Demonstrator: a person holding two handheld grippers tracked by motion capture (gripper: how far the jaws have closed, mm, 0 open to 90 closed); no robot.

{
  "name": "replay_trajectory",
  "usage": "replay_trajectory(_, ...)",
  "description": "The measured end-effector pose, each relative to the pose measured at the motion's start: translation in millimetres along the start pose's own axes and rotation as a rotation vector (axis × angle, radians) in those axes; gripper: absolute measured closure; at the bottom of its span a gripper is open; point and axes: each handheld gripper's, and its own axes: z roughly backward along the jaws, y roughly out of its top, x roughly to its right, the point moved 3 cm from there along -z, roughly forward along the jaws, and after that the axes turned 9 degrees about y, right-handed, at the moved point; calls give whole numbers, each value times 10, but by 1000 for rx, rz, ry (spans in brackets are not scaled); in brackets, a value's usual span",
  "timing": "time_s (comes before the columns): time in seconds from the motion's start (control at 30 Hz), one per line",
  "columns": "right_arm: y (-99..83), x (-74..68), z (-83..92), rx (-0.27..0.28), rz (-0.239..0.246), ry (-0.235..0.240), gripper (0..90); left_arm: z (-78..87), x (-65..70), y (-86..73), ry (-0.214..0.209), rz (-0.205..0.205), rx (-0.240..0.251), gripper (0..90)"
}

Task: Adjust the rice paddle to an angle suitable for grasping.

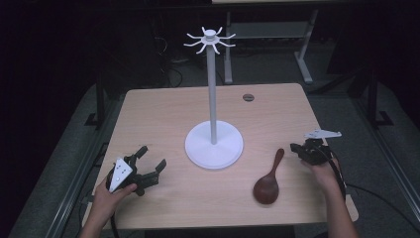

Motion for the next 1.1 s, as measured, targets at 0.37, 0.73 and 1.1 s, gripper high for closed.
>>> replay_trajectory(0.37, -54, -18, -145, -78, 22, 54, 895, 0, 2, 0, -3, 0, 0, 127)
replay_trajectory(0.73, -77, -120, -221, -121, 31, 85, 896, 0, 2, 0, -3, -1, -1, 127)
replay_trajectory(1.1, -61, -215, -262, -130, 44, 115, 896, 0, 2, -1, -3, -2, -2, 127)
